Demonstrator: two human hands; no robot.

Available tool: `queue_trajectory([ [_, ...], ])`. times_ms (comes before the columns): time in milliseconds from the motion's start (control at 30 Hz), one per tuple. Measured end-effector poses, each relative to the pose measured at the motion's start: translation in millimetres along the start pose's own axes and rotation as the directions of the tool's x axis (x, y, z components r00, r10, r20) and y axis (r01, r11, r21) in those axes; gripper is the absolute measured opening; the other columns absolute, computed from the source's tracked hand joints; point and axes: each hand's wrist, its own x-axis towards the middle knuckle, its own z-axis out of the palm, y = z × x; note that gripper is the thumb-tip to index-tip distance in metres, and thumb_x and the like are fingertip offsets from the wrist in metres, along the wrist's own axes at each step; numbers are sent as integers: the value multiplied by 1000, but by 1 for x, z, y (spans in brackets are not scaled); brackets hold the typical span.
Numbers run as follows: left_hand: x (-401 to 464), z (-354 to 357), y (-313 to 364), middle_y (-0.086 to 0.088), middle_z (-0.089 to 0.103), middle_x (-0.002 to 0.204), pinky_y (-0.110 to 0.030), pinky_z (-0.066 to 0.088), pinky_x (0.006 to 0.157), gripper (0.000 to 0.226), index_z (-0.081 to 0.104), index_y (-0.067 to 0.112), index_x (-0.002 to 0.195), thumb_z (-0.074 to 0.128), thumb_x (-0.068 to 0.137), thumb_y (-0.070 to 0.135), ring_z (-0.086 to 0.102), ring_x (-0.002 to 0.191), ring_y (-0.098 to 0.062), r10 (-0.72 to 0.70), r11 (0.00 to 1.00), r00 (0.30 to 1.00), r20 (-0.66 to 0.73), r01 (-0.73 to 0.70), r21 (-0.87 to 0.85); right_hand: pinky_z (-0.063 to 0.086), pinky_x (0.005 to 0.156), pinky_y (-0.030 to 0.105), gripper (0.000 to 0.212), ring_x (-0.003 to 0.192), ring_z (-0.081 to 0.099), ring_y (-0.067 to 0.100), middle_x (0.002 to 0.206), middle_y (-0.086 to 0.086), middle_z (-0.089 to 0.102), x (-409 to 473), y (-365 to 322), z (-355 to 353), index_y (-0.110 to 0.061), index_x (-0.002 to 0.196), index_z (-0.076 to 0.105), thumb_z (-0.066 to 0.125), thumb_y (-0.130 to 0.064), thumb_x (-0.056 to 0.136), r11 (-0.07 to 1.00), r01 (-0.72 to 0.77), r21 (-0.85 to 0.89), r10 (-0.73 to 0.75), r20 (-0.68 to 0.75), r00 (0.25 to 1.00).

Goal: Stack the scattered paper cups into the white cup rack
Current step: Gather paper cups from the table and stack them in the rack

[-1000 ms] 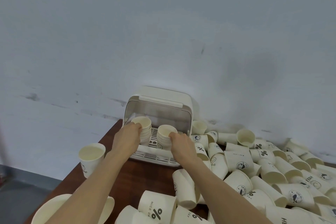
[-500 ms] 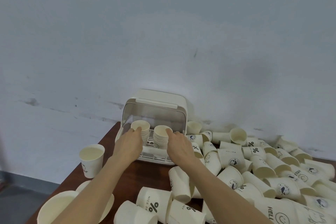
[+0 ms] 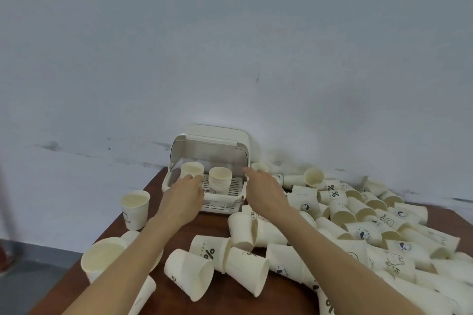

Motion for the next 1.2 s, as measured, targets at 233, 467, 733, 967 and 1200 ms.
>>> queue_trajectory([
  [233, -42, 1, 16, 4, 58, 122, -29, 44, 77, 31, 56, 23, 126, 40, 99, 23, 57, 104, -17, 71, 997, 996, 58, -69, -33, 46, 81, 41, 53, 108, 54, 32, 119, 10, 58, -36, 22, -9, -21, 137, 44, 39, -4, 87, 999, -48, -8, 48, 34, 998],
  [467, -76, 2, 11, 14, 55, 114, -32, 46, 86, 32, 58, 35, 121, 37, 99, 23, 54, 105, -11, 211, 977, 954, 214, -207, -43, 46, 84, 41, 50, 107, 54, 32, 116, 8, 59, -54, 30, -8, -19, 135, 46, 39, -5, 88, 997, -72, -20, 73, 52, 996],
  [733, -102, -10, 17, 8, 51, 110, -29, 33, 72, 37, 63, 37, 117, 36, 99, 20, 55, 99, -18, 227, 896, 862, 454, -367, 248, 40, 72, 35, 44, 100, 53, 29, 108, 7, 57, -65, 22, -5, -18, 129, 48, 39, -4, 89, 998, -66, 2, 66, 85, 994],
  [967, -110, -6, 28, -8, 51, 115, -37, 31, 67, 33, 55, 15, 121, 44, 92, 5, 54, 101, -29, 225, 703, 774, 592, -550, 452, 32, 70, 33, 39, 98, 49, 29, 109, 9, 56, -70, 15, -9, -15, 124, 47, 36, -3, 88, 998, -67, -13, 68, 124, 990],
  [1200, -106, -8, 31, -9, 56, 114, -36, 37, 68, 27, 57, 8, 113, 47, 90, 1, 56, 102, -29, 237, 694, 769, 594, -561, 450, 32, 69, 32, 33, 96, 52, 28, 104, 6, 55, -70, 15, -12, -15, 118, 49, 39, -3, 89, 998, -54, -28, 57, 111, 992],
])
